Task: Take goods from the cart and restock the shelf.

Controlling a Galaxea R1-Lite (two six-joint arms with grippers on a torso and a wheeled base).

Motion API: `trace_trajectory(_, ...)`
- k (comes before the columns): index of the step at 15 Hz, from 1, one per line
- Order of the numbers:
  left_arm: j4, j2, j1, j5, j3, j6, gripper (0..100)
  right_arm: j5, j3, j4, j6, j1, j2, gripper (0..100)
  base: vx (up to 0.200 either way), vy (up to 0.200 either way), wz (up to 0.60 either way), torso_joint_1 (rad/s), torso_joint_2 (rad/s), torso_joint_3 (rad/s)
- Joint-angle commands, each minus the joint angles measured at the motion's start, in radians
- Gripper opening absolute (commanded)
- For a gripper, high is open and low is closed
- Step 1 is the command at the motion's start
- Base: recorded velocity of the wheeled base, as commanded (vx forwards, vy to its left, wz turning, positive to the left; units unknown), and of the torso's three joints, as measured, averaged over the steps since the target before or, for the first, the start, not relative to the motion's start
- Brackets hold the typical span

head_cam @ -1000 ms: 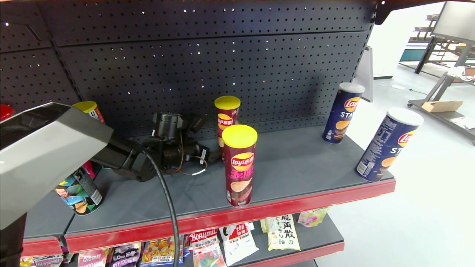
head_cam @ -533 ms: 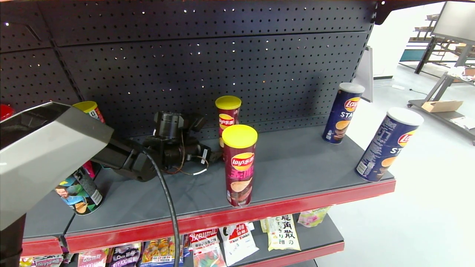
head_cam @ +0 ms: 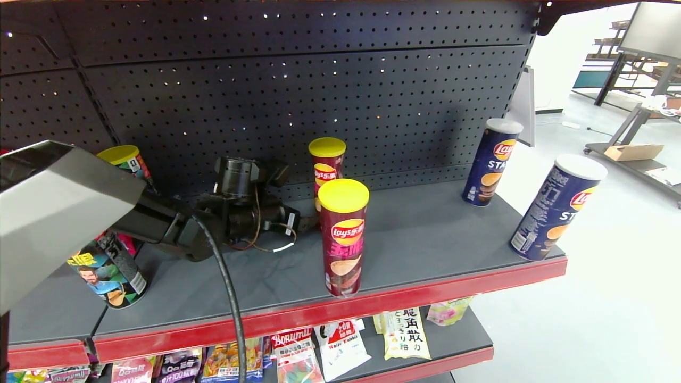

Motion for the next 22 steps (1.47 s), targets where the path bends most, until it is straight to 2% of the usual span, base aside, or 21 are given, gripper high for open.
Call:
trace_trajectory(1,0.112,-0.187,0.058,0.000,0.064,0.057,100,0.000,0.001,0.000,0.000,0.000,0.002,100,0.000,0.000,0.00,0.000,0.00,0.000)
trace_trajectory(3,0.209,-0.353,0.098,-0.002,0.137,0.085,100,0.000,-0.001,0.000,0.000,0.000,0.002,100,0.000,0.000,0.00,0.000,0.00,0.000)
trace_trajectory(5,0.272,-0.502,0.124,-0.002,0.214,0.087,100,0.000,0.001,0.000,0.000,0.000,0.002,100,0.000,0.000,0.00,0.000,0.00,0.000)
trace_trajectory(6,0.332,-0.624,0.138,-0.005,0.268,0.085,100,0.000,0.001,0.000,0.000,0.000,0.002,100,0.000,0.000,0.00,0.000,0.00,0.000)
trace_trajectory(7,0.436,-0.752,0.143,-0.003,0.283,0.079,100,0.000,0.001,0.000,0.000,0.000,0.002,100,0.000,0.000,0.00,0.000,0.00,0.000)
trace_trajectory(8,0.493,-0.853,0.155,-0.010,0.309,0.079,100,0.001,-0.001,0.000,0.000,0.000,0.002,100,0.000,0.000,0.00,0.000,0.00,0.000)
trace_trajectory(9,0.502,-0.896,0.164,-0.013,0.331,0.079,100,0.000,-0.001,0.000,0.000,0.000,0.002,100,0.000,0.000,0.00,0.000,0.00,0.000)
trace_trajectory(10,0.503,-1.051,0.183,-0.013,0.406,0.076,100,0.001,-0.001,0.000,0.000,0.000,0.002,100,0.000,0.000,0.00,0.000,0.00,0.000)
trace_trajectory(11,0.505,-1.141,0.202,-0.013,0.438,0.060,100,0.000,-0.001,0.000,0.000,0.000,0.002,100,0.000,0.000,0.00,0.000,0.00,0.000)
trace_trajectory(13,0.511,-1.364,0.215,-0.033,0.509,-0.058,100,0.000,0.001,0.000,0.000,0.000,0.002,100,0.000,0.000,0.00,0.000,0.00,0.000)
trace_trajectory(14,0.536,-1.460,0.213,-0.046,0.545,-0.079,100,0.000,0.001,0.000,0.000,0.000,0.002,100,0.000,0.000,0.00,0.000,0.00,0.000)
trace_trajectory(17,0.732,-1.718,0.212,-0.105,0.608,-0.081,100,0.000,-0.001,0.000,0.000,0.000,0.002,100,0.000,0.000,0.00,0.000,0.00,0.000)
trace_trajectory(18,0.841,-1.804,0.207,-0.123,0.615,-0.081,100,0.000,0.001,0.000,0.000,0.000,0.002,100,0.000,0.000,0.00,0.000,0.00,0.000)
trace_trajectory(20,0.922,-1.882,0.207,-0.126,0.624,-0.081,100,0.003,-0.001,0.000,-0.003,0.002,0.002,100,0.000,0.000,0.00,0.000,0.00,0.000)
trace_trajectory(22,0.987,-2.020,0.207,-0.120,0.705,-0.078,100,0.001,-0.001,0.000,0.000,0.000,0.002,100,0.000,0.000,0.00,0.000,0.00,0.000)
